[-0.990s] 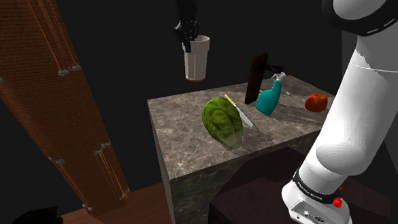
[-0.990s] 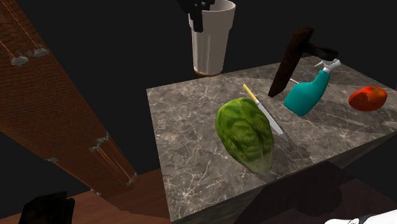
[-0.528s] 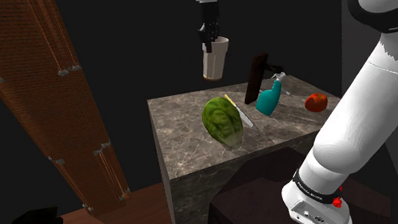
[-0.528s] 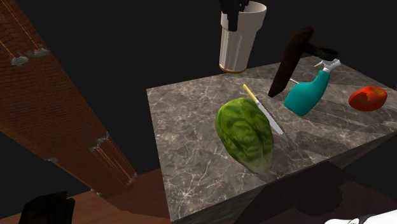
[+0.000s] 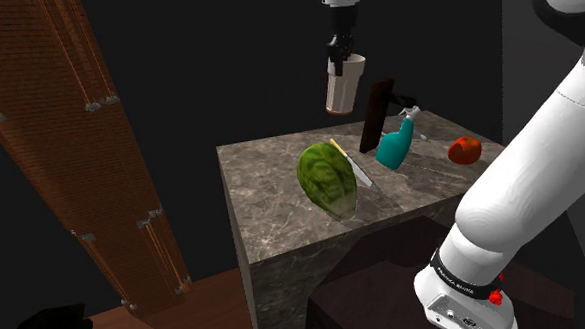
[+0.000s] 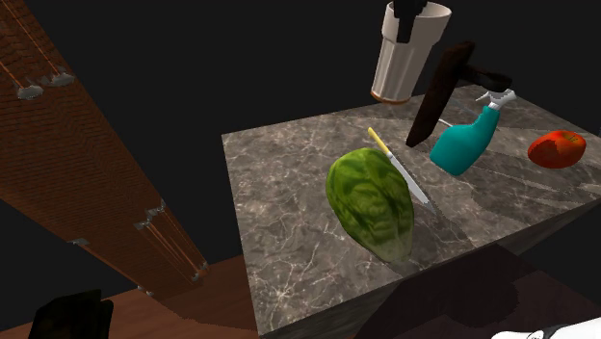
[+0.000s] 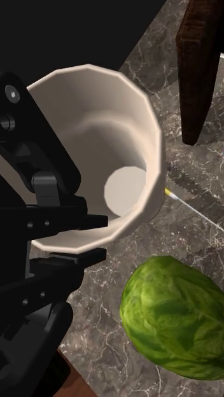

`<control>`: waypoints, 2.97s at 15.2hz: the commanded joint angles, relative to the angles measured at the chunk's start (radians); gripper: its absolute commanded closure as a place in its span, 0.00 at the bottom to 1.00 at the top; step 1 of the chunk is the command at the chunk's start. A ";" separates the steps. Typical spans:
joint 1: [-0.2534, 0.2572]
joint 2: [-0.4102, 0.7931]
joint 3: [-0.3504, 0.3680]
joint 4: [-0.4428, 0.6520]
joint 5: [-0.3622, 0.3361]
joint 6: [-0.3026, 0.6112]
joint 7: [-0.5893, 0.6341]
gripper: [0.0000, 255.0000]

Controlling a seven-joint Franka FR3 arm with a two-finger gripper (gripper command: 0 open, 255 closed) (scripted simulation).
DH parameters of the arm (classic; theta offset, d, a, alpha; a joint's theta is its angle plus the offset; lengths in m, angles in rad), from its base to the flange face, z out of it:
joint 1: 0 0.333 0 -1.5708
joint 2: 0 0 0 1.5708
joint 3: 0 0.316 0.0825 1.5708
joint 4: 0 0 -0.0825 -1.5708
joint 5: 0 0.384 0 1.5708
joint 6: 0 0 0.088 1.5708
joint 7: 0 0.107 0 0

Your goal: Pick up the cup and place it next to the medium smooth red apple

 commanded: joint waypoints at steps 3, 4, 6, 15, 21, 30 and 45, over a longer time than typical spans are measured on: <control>-0.042 -0.030 -0.055 -0.050 -0.015 0.030 -0.094 1.00; -0.053 -0.033 -0.069 -0.056 -0.018 0.035 -0.118 1.00; -0.073 -0.035 -0.098 -0.064 -0.025 0.046 -0.165 1.00; -0.166 0.008 -0.229 -0.042 -0.040 0.091 -0.384 1.00; -0.232 0.087 -0.315 0.025 -0.022 0.115 -0.538 1.00; -0.360 0.284 -0.423 0.220 0.069 0.121 -0.780 1.00; -0.738 0.793 -0.447 0.876 0.313 -0.044 -1.072 1.00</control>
